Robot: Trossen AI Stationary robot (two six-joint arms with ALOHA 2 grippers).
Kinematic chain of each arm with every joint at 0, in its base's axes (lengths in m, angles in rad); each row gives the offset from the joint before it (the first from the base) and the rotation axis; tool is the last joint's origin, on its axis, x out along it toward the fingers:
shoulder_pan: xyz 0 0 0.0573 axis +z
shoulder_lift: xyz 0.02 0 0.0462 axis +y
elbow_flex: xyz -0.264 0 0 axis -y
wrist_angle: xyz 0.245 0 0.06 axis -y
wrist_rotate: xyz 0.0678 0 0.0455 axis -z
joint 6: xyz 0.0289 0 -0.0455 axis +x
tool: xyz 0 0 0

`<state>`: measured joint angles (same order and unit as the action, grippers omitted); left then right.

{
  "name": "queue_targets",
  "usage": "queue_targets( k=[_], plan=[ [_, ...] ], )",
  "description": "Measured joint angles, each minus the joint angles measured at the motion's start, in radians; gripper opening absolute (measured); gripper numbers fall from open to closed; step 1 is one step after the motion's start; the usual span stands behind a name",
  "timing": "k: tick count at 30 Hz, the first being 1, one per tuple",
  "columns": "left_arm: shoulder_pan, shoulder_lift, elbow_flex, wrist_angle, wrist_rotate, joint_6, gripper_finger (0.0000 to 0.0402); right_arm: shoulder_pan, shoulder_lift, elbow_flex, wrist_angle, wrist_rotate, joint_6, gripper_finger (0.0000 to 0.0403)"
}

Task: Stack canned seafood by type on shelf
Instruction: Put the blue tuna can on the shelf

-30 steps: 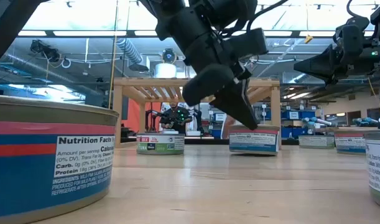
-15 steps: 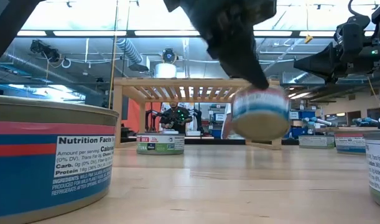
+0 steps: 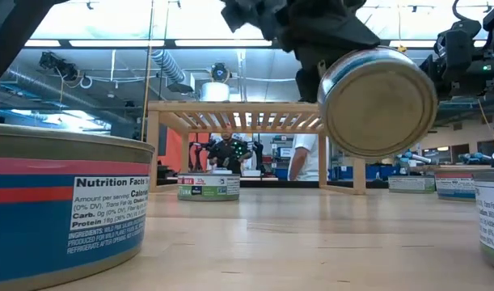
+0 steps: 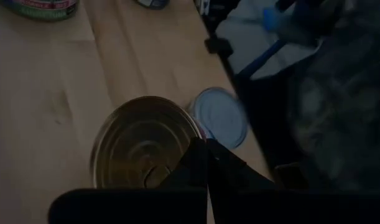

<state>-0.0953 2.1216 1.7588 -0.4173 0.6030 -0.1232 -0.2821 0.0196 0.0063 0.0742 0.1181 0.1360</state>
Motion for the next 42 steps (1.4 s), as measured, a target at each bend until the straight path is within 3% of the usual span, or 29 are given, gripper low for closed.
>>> queue_targets(
  k=[14, 42],
  plan=[
    [0.030, 0.001, -0.212, 0.313, 0.098, -0.221, 0.0000, 0.000, 0.000, 0.000, 0.000, 0.000, 0.000, 0.0032],
    [0.058, -0.002, -0.225, 0.264, -0.019, -0.194, 0.0007, 0.000, 0.000, 0.000, 0.000, 0.000, 0.000, 0.0032]
  ],
)
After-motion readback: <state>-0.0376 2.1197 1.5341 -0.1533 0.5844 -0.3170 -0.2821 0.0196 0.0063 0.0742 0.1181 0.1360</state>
